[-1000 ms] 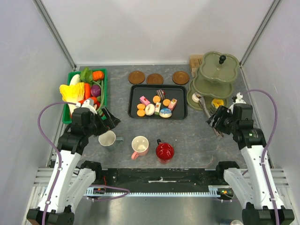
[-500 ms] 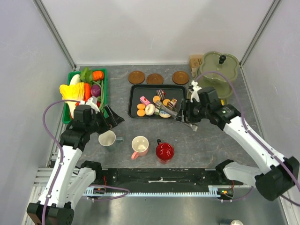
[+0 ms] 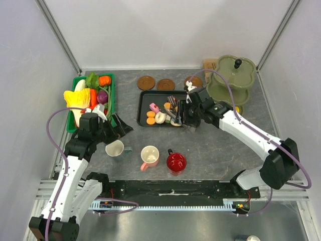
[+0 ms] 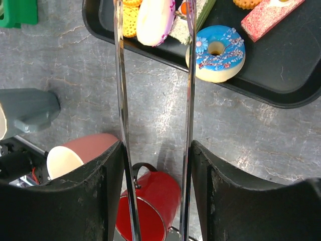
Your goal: Serve the afternoon tea
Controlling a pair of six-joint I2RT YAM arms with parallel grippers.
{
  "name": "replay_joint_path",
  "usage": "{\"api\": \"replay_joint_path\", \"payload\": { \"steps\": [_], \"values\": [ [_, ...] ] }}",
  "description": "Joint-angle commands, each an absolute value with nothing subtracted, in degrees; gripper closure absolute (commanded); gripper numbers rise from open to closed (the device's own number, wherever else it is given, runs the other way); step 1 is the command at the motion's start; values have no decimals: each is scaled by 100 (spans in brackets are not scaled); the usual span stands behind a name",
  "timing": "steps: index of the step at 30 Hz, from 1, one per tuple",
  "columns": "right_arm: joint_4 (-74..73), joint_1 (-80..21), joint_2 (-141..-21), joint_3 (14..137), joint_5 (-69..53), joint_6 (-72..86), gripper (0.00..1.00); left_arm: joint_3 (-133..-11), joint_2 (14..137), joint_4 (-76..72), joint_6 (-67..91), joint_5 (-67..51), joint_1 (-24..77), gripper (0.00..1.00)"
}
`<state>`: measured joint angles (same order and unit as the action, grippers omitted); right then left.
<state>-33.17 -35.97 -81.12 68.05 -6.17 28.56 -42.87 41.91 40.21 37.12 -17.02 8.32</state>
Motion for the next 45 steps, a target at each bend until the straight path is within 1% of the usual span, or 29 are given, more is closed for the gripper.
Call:
{"api": "replay_joint_path", "payload": {
  "steps": [1,15,38,45],
  "values": [
    [-3103,-3691,-8305,7189,-317,2865,41,-4307,4105,3999,3788,-1696,817,1],
    [-3138,-3937,-8683,7321,-141,2865,45,-4298,4166,4043,3770,-1635,809,1],
    [-3524,-4227,-9026,7559,-44,2830,46,-4245,4192,4052,3691,-1591,809,1],
    [-3867,-4271,-9141,7690,114,2821,46,-4271,4184,4113,3656,-1538,809,1]
  ]
}}
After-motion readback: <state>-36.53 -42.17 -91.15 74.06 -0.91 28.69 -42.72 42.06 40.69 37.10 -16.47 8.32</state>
